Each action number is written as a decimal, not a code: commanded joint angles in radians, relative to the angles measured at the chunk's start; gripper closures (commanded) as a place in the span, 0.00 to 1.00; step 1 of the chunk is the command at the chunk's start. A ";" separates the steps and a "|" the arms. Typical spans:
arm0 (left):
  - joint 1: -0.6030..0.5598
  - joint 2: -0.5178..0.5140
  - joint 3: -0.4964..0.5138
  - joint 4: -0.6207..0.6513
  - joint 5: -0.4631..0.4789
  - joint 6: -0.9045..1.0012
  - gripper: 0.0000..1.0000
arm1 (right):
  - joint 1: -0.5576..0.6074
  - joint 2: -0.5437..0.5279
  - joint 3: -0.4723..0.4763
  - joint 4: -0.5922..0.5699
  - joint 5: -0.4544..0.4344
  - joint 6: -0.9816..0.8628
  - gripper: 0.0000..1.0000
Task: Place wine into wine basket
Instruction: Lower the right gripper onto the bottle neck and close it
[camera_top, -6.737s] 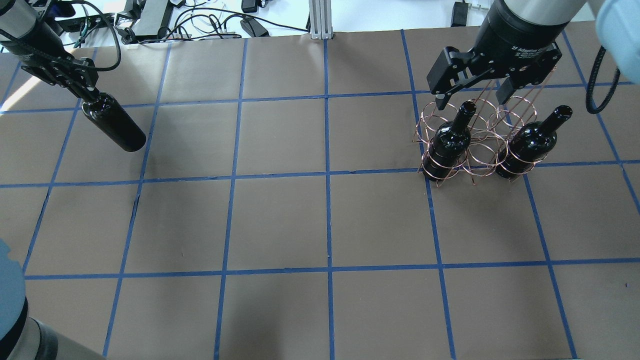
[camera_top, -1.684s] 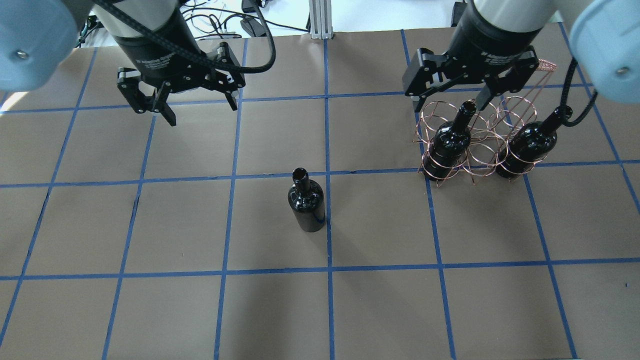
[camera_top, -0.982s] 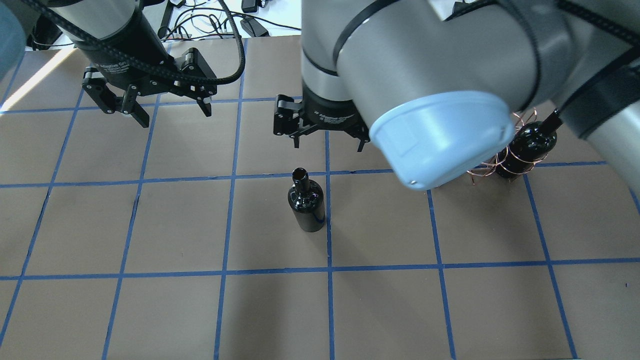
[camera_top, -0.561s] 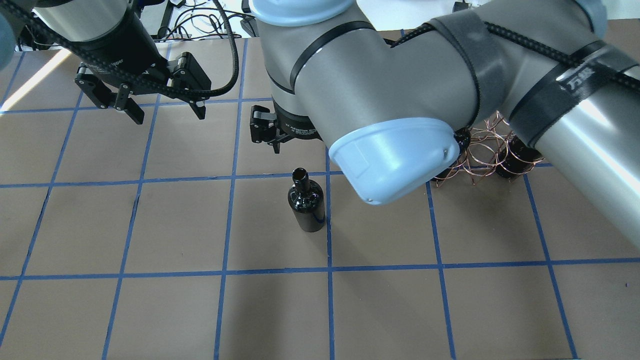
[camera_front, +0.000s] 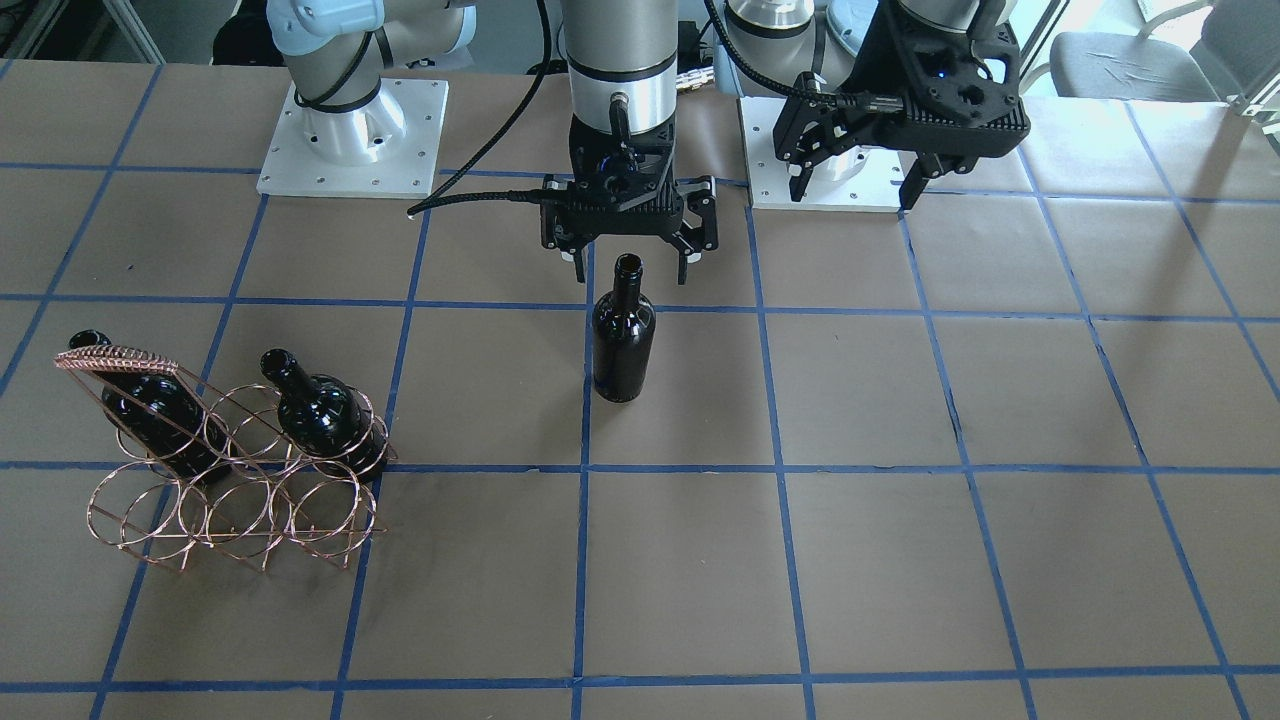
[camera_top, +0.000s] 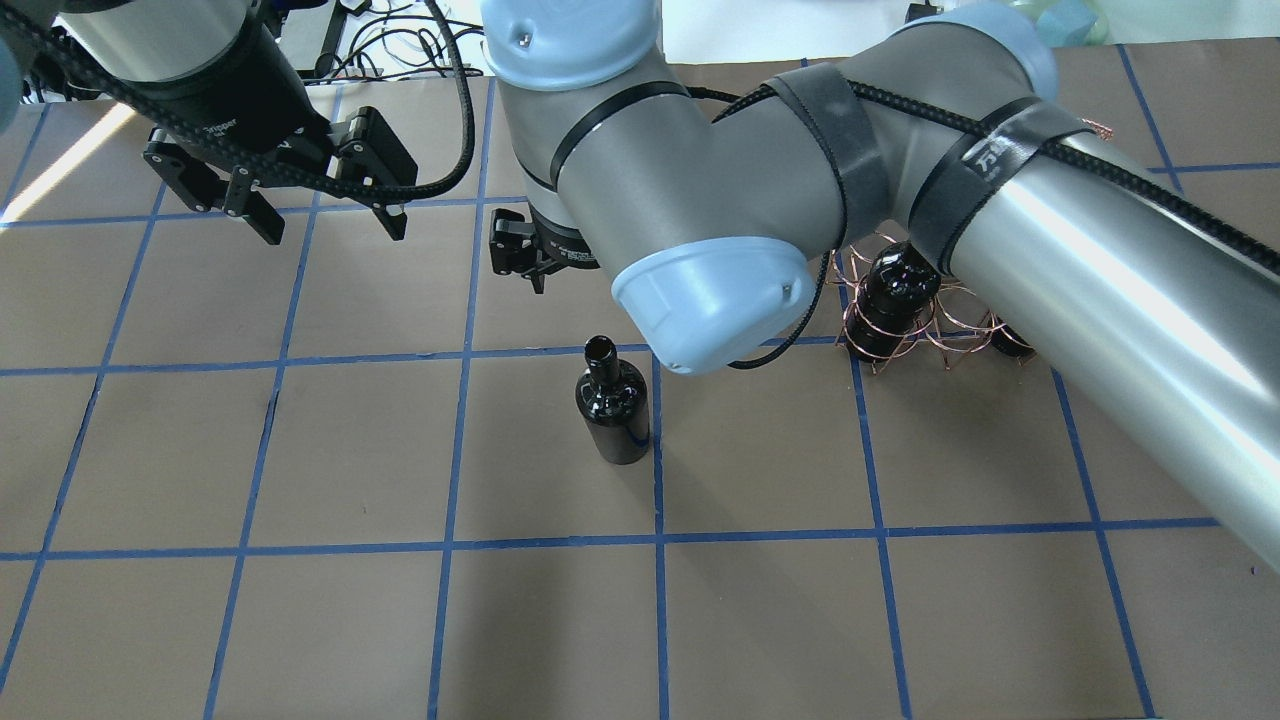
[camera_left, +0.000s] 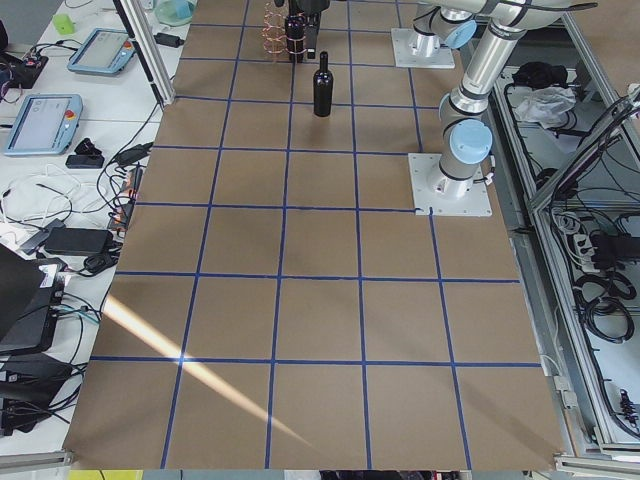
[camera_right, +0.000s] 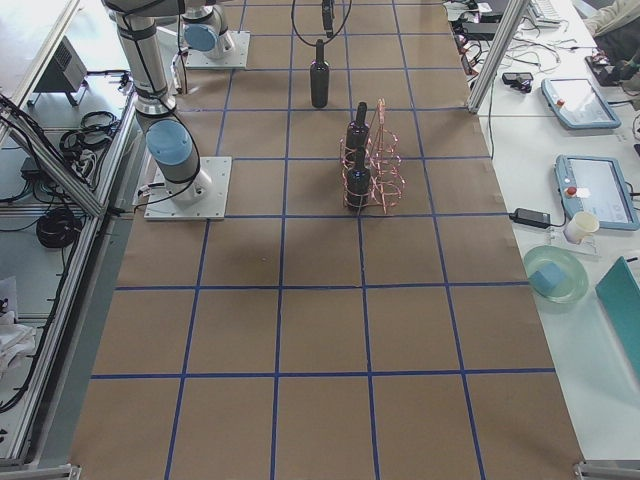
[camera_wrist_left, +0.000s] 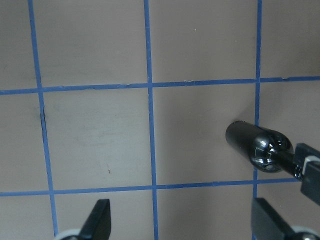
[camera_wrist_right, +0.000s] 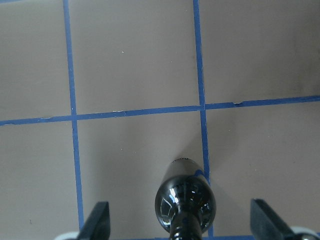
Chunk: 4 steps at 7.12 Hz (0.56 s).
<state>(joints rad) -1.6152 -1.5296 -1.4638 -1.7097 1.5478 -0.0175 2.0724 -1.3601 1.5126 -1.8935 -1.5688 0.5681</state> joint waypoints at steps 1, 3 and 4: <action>0.000 0.003 -0.001 -0.002 0.000 -0.001 0.00 | 0.000 0.047 0.006 -0.064 0.000 -0.007 0.00; 0.000 0.003 -0.001 -0.001 0.000 -0.001 0.00 | 0.000 0.052 0.038 -0.053 -0.005 -0.008 0.00; 0.001 0.005 -0.001 -0.001 0.000 -0.001 0.00 | 0.000 0.052 0.061 -0.049 -0.031 -0.011 0.00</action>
<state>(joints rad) -1.6153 -1.5259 -1.4649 -1.7109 1.5478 -0.0184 2.0724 -1.3100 1.5478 -1.9451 -1.5795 0.5604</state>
